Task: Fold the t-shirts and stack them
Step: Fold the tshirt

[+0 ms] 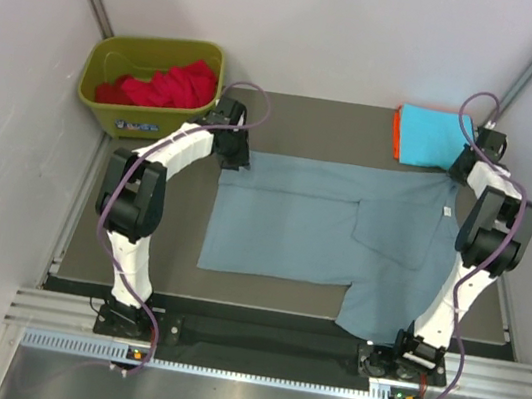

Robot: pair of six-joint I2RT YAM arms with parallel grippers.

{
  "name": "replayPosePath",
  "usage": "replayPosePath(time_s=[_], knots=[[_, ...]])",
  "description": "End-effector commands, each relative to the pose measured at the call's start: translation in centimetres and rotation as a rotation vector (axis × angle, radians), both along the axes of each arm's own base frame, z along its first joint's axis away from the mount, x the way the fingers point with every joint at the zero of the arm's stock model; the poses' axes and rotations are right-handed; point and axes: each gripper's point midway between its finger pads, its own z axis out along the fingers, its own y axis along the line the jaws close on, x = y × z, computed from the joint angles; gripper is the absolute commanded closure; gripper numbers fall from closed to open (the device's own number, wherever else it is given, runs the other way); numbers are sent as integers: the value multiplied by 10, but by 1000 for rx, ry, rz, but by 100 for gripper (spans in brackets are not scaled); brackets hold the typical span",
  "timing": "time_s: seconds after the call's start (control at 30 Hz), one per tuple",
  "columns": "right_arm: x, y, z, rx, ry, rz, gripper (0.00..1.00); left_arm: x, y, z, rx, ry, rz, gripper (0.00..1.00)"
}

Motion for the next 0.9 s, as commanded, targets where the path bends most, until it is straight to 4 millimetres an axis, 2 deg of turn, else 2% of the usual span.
replayPosePath(time_s=[0.0,0.03,0.13,0.17,0.2,0.23,0.27,0.3,0.33,0.37,0.43,0.47,0.53,0.57,0.63,0.67,0.7,0.73,0.8,0.83,0.87], knots=[[17,-11,35,-68,-64,-23,100,4,-7,29,-71,-73,0,59],[12,-11,32,-66,-37,-30,98,1,-8,30,-76,-71,-2,59],[2,-14,38,-82,6,-51,83,-9,-8,30,-94,-57,-7,58],[-9,-18,39,-96,48,-72,75,-13,-8,33,-99,-57,-10,57],[-12,-19,46,-108,58,-76,72,-19,-7,29,-100,-41,-12,57],[-23,-19,46,-112,100,-84,68,-25,-8,29,-104,-30,-18,57],[-31,-26,58,-141,111,-119,58,-29,-6,34,-106,-37,-18,57],[-37,-28,65,-150,121,-141,54,-39,-3,29,-99,-9,-18,57],[-51,-29,66,-154,167,-157,51,-43,-2,28,-94,-7,-17,57],[-59,-32,82,-169,157,-186,46,-48,0,36,-100,-20,-18,57],[-80,-30,87,-156,195,-220,43,-63,5,28,-92,7,-16,57],[-89,-30,101,-156,174,-237,40,-69,6,36,-100,-6,-10,57],[-111,-25,97,-131,211,-255,39,-85,12,27,-89,34,15,57],[-120,-22,109,-126,193,-258,39,-90,15,30,-97,34,32,57],[-143,-12,100,-88,233,-274,38,-105,19,23,-92,69,50,57],[-153,-8,110,-77,205,-282,37,-114,23,22,-96,72,72,57],[-166,-6,99,-70,235,-285,37,-119,25,22,-100,71,80,57],[-171,-11,101,-74,223,-297,32,-123,26,21,-100,72,87,57],[-189,-19,104,-57,235,-328,30,-133,32,20,-89,82,105,57],[-195,-20,104,-37,237,-335,29,-138,34,21,-93,99,121,57],[-196,-15,113,-4,196,-325,29,-147,35,20,-97,136,136,57]])
